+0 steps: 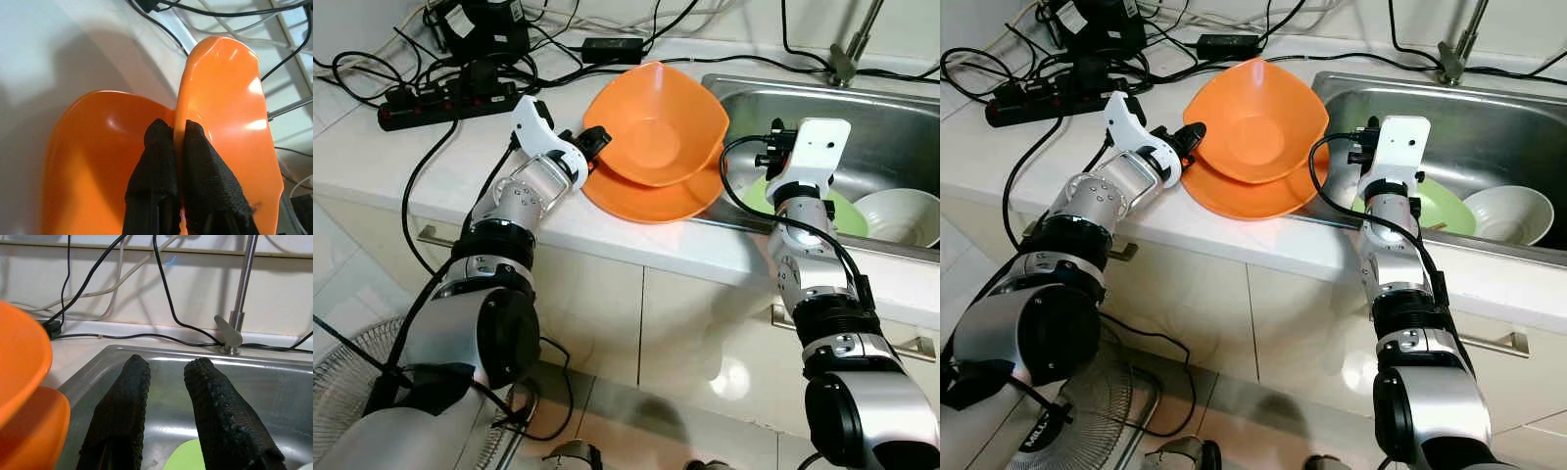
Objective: Kitchen organization
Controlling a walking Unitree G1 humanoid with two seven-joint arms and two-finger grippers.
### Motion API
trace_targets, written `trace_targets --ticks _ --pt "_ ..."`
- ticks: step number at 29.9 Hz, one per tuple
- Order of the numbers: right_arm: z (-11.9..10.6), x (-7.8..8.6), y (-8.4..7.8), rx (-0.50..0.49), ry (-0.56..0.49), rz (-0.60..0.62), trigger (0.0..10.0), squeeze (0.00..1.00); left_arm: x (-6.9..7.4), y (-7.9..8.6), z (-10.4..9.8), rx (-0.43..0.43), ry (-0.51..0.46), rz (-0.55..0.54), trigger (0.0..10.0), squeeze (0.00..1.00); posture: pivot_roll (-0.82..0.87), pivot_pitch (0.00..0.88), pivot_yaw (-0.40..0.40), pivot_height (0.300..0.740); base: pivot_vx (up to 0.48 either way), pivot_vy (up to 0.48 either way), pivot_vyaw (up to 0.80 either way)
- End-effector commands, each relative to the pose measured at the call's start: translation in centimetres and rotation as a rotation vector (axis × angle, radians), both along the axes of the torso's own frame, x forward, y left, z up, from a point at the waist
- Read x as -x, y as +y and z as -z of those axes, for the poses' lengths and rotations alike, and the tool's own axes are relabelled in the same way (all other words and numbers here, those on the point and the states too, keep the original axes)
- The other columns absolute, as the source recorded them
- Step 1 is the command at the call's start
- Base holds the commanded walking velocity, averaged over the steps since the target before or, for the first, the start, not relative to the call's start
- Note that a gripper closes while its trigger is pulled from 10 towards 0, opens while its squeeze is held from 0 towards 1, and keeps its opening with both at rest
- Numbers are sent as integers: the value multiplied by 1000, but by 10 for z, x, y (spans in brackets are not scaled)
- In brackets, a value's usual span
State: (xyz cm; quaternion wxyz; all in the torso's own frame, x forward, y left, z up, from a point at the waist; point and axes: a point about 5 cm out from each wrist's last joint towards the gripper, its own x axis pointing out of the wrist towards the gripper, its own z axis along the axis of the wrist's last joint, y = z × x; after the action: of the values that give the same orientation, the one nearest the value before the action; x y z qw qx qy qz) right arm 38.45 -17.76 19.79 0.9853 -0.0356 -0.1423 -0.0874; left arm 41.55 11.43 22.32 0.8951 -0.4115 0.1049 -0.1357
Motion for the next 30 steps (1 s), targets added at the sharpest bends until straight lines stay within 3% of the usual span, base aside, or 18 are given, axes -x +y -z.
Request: trace_targets --ticks 1,9,10,11,12,15,16,17,24,25,26,30 --pt "-3 0 -2 -5 -8 4 10000 0 -1 5 -20 56 -100 -31 0 0 104 67 75 740 0 0 0" --pt "-8 0 -3 -2 -24 4 10000 0 4 8 -43 132 -253 -65 0 0 101 64 73 740 0 0 0" --pt "-10 0 -3 -2 -30 4 10000 0 5 8 -44 126 -266 -69 4510 0 101 63 70 740 0 0 0" --pt "-10 0 -3 -2 -30 4 10000 0 5 8 -44 126 -266 -69 4510 0 101 63 70 740 0 0 0" --pt "-13 0 -4 -4 -40 2 10000 0 7 8 -44 107 -287 -77 10000 0 97 61 70 740 0 0 0" --pt "-16 -1 -4 -21 -48 -4 10000 0 8 8 -44 96 -302 -87 10000 0 96 62 69 740 0 0 0" --pt "-18 -1 -5 -23 -51 -7 10000 702 9 8 -44 86 -308 -94 10000 0 94 63 67 740 0 0 0" --pt "-19 -1 -4 -24 -53 -19 10000 1000 10 8 -43 84 -310 -97 10000 0 94 64 66 740 0 0 0" --pt "-29 -1 5 -139 -68 -113 10000 1000 19 5 -34 -14 -354 -107 10000 0 91 56 64 740 0 0 0" --pt "-32 -1 8 -161 -74 -140 10000 612 19 5 -34 -33 -365 -111 10000 0 87 52 65 740 0 0 0" --pt "-35 -1 11 -199 -75 -175 10000 0 20 5 -35 -52 -379 -115 10000 0 87 50 66 740 0 0 0" --pt "-43 1 22 -346 -78 -306 10000 0 22 1 -37 -98 -414 -120 10000 0 84 46 66 740 0 0 0"
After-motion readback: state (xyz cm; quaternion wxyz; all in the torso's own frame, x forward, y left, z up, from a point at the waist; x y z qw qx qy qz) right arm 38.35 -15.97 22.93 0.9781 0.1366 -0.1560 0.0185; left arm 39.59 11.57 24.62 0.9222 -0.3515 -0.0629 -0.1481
